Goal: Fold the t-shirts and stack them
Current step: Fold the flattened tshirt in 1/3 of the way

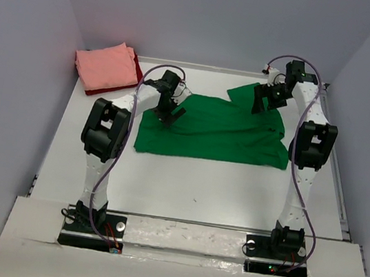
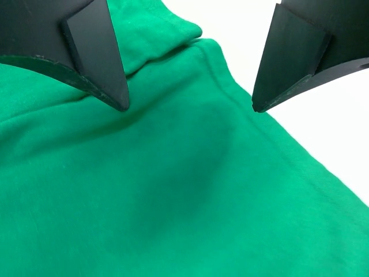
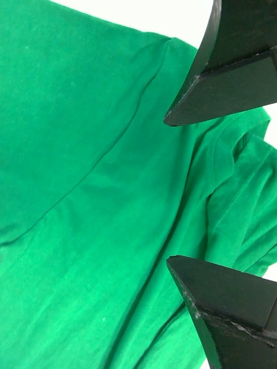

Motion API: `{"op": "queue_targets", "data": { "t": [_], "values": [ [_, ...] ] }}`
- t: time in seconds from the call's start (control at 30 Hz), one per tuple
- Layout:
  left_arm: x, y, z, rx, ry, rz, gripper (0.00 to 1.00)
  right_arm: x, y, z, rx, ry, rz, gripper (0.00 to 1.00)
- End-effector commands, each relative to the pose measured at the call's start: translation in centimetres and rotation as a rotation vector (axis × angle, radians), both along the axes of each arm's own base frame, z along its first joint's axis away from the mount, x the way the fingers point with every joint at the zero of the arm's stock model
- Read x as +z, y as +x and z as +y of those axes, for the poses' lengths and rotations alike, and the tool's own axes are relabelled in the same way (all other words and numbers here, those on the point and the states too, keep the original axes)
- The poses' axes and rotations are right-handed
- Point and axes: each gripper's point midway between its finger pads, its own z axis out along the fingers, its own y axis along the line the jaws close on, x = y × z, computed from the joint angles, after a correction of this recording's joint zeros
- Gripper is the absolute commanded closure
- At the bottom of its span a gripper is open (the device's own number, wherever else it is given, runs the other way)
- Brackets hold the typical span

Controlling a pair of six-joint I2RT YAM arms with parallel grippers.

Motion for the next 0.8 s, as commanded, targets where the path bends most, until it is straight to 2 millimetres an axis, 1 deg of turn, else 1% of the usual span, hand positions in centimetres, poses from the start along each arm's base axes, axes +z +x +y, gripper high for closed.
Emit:
{"op": "queue_targets", "data": {
  "t": [0.0,0.03,0.1,0.17,0.2,0.27,0.3,0.33,0.37,0.43,0.53,0.57,0.6,0.63,0.7,0.73,0.77],
  "values": [
    [3.4,2.0,0.0,0.001,0.017,-0.077,0.01,3.0,0.6,0.9,-0.001,0.039,-0.063,0.0],
    [3.5,2.1,0.0,0.01,0.017,-0.078,0.01,3.0,0.6,1.5,0.01,0.042,-0.068,0.0],
    [4.5,2.7,0.0,0.022,0.012,-0.105,0.01,2.9,0.0,1.5,0.014,0.04,-0.048,0.0],
    [5.2,3.1,0.2,0.032,0.014,-0.131,0.01,2.7,-1.0,1.4,0.038,0.033,-0.019,0.0],
    [5.7,3.4,0.4,0.042,0.021,-0.147,0.01,2.3,-1.5,1.8,0.051,0.024,-0.002,0.0],
    [6.0,3.5,0.8,0.051,0.029,-0.15,0.01,2.6,-1.8,1.5,0.064,0.005,-0.018,0.0],
    [6.3,3.8,0.9,0.056,0.031,-0.159,0.01,2.4,-1.8,1.1,0.059,-0.018,-0.023,0.0],
    [6.4,3.8,1.0,0.061,0.03,-0.161,0.01,1.8,-2.0,0.9,0.063,-0.029,-0.018,0.0],
    [6.4,3.8,0.9,0.059,0.026,-0.159,0.01,2.0,-1.8,0.8,0.068,-0.035,-0.036,0.0],
    [6.4,3.6,0.6,0.053,0.004,-0.148,0.01,2.4,-2.1,1.0,0.083,-0.028,-0.036,0.0],
    [6.6,3.1,-0.1,0.042,-0.035,-0.134,0.01,3.5,-3.3,1.9,0.137,0.023,-0.019,0.02],
    [6.4,2.8,-0.3,0.035,-0.042,-0.125,0.01,4.4,-3.8,2.2,0.159,0.038,-0.035,0.03],
    [6.4,2.8,-0.2,0.036,-0.044,-0.125,0.01,3.8,-4.1,2.2,0.159,0.04,-0.018,0.03],
    [6.7,2.8,-0.2,0.034,-0.046,-0.133,0.01,5.0,-4.2,2.4,0.178,0.045,-0.062,0.03],
    [6.6,2.7,-0.3,0.034,-0.05,-0.131,0.01,5.1,-4.9,2.5,0.184,0.05,-0.059,0.05],
    [6.6,2.7,-0.3,0.032,-0.053,-0.13,0.01,5.5,-5.0,2.6,0.197,0.057,-0.07,0.07],
    [6.3,2.5,-0.3,0.031,-0.054,-0.118,0.01,5.8,-5.6,2.7,0.202,0.063,-0.057,0.08]
  ]
}}
